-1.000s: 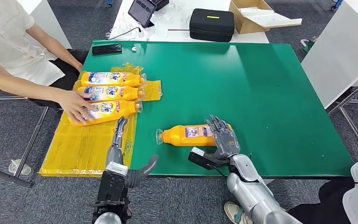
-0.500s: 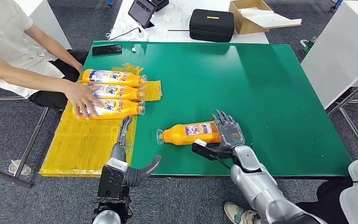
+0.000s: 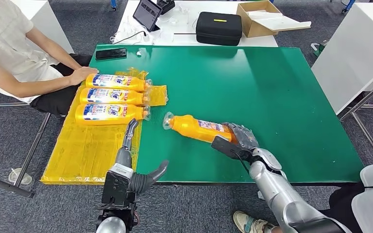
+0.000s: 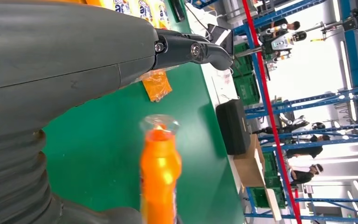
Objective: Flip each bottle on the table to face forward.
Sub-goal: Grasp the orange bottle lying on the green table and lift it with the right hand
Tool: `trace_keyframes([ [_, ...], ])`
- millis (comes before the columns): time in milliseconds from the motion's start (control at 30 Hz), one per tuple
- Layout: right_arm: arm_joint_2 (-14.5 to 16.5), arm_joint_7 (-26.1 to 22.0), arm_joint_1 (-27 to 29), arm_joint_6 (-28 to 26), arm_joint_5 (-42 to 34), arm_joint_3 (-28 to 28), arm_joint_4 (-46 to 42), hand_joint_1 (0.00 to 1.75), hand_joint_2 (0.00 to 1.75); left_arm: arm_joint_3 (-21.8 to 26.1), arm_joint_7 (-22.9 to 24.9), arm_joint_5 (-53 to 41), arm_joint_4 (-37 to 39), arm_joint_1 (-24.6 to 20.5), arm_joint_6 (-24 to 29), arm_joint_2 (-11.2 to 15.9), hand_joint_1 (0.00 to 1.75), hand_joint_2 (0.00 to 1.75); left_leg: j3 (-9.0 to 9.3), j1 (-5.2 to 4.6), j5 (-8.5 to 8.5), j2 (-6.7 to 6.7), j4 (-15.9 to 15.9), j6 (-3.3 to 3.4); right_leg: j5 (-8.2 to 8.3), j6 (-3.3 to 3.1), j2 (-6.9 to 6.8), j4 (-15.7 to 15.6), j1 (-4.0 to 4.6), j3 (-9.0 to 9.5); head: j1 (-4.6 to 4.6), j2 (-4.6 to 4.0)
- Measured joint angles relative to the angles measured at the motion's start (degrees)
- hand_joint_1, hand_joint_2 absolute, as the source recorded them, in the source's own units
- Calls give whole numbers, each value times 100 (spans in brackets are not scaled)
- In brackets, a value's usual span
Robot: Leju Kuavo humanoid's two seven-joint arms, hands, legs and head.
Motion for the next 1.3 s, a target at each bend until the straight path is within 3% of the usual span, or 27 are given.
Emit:
trace_keyframes([
  [133, 26, -140, 71, 77, -166, -178, -1, 175, 175, 2, -3, 44, 0, -1, 20, -7, 0, 175, 17, 2, -4, 1, -1, -4, -2, -3, 5, 0, 3, 8, -1, 0],
  [400, 137, -1032, 735, 287, -1222, -425, -634, 175, 175, 156, -110, 1008, -132, 52, -7, -51, 0, 175, 18, 3, -6, -1, -1, -4, -2, -3, 4, 0, 4, 25, 1, -1],
  [533, 278, -1071, 1237, 206, -1784, -494, -1388, 175, 175, 279, -98, 1710, -228, 103, -147, -66, 0, 175, -7, 3, 0, -1, -1, -3, -2, -3, 3, 2, 4, 6, -1, 1],
  [733, 541, -1095, 1726, -122, -2295, -463, -2465, 175, 175, 290, 298, 2923, -243, 224, -961, -42, 0, 175, -55, 3, 6, -1, -1, -1, -1, 0, 3, 5, 2, -40, -1, 0],
  [967, 773, -1169, 1837, -283, -2460, -94, -3030, 175, 175, 205, 318, 3074, -243, 215, -1092, -9, 0, 175, -69, 1, 4, -2, -1, 0, -3, 1, 2, 4, 0, -52, -2, 1],
  [1300, 938, -1176, 1761, -302, -2601, 369, -3082, 175, 175, 51, 177, 3039, -243, 136, -1199, 25, 0, 175, -72, 1, 5, -4, -1, 0, -3, 1, 2, 4, -1, -54, -1, 0],
])
